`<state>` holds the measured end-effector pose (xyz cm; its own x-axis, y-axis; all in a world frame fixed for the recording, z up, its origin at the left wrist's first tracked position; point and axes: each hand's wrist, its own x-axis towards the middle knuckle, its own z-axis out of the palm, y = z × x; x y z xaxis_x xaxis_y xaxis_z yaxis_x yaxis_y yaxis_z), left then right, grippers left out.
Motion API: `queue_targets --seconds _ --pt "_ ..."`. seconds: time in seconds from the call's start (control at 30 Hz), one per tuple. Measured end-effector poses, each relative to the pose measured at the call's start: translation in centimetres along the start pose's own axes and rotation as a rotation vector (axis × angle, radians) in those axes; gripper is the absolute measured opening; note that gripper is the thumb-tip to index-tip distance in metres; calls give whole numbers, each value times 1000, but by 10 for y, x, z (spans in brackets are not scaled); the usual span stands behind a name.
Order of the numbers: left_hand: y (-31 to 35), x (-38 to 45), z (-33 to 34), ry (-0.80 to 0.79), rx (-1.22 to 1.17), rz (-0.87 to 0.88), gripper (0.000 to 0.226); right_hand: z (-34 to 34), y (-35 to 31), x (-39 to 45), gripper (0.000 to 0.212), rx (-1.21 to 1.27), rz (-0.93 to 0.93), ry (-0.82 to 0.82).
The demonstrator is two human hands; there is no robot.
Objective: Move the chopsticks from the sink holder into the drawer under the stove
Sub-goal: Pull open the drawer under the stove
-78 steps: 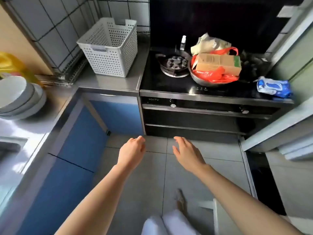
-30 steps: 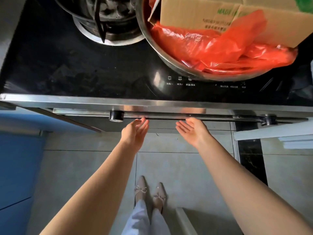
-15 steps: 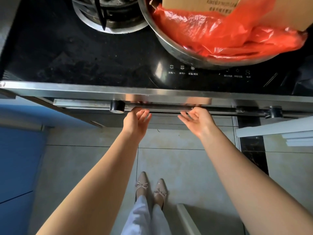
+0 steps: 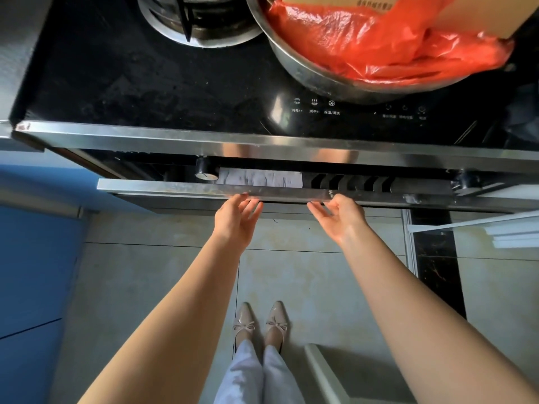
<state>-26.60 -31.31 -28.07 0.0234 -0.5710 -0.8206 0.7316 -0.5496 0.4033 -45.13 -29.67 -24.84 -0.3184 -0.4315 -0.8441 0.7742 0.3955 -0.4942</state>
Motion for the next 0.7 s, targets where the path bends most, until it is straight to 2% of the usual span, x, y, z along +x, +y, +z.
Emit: queue_targets --seconds 0.4,0.6,0.7 --pt "-21 -39 -39 106 0 -43 19 -43 36 -21 9 31 9 108" --pt "-37 -53 -59 225 70 -22 47 -63 52 -37 7 24 53 120" --pt "-42 -59 -63 259 62 -21 50 -70 57 -41 12 34 58 132"
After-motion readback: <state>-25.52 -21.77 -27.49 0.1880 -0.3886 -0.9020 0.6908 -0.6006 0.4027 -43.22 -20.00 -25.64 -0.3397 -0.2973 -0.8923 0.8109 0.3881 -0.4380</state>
